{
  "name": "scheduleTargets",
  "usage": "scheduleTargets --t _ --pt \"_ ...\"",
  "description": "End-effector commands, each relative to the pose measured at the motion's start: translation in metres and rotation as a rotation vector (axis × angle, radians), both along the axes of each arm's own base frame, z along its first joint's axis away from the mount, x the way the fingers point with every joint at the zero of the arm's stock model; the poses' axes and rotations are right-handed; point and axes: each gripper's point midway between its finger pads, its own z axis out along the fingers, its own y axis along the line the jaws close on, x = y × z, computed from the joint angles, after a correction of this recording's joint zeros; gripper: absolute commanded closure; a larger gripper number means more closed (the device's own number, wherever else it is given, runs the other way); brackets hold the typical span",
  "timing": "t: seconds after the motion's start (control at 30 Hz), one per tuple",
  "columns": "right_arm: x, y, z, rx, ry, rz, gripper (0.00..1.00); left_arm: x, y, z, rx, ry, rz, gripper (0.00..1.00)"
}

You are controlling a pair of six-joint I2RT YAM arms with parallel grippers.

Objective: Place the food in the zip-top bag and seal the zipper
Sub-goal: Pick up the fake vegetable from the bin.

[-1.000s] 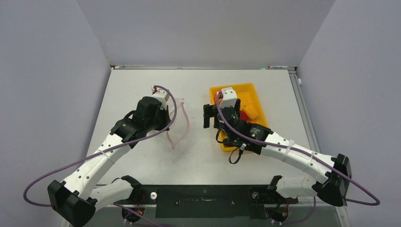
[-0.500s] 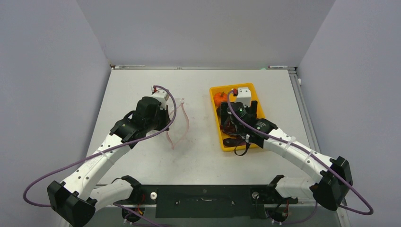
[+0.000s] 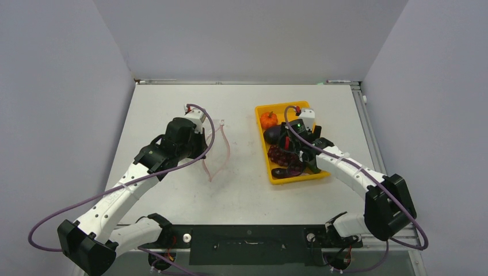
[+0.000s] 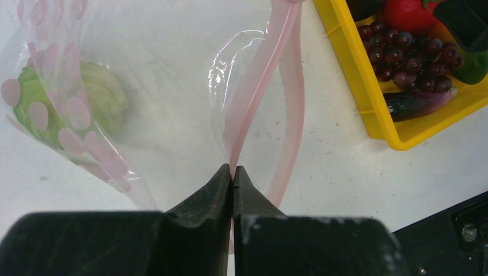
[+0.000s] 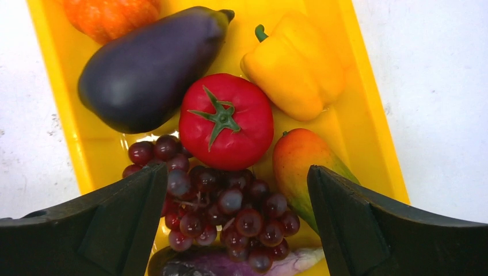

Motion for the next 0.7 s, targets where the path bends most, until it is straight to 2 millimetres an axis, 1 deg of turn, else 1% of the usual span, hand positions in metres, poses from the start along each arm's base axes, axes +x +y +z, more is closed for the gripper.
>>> scheduleTargets --t 0.0,0.17,0.37,0.47,0.67 --pt "0.016 0.008 -0.005 0.085 -0.021 -0.01 0.07 0.007 -0.005 0.016 -0.042 -0.042 0.002 1.0" --pt "0.025 0.004 -0.018 0.115 -0.003 -0.029 0.1 0.007 -0.004 0.015 -0.035 -0.04 0.006 1.0" --pt "0.034 0.004 -0.031 0.163 0.007 -0.045 0.1 0.008 -0.004 0.013 -0.03 -0.035 0.008 1.0" --pt "0.039 0.008 -0.038 0.185 0.018 -0.043 0.1 0.008 -0.004 0.011 -0.028 -0.031 0.007 1.0" --pt "0.047 0.008 -0.044 0.171 0.023 -0.055 0.1 0.009 -0.004 0.01 -0.021 -0.028 0.011 1.0"
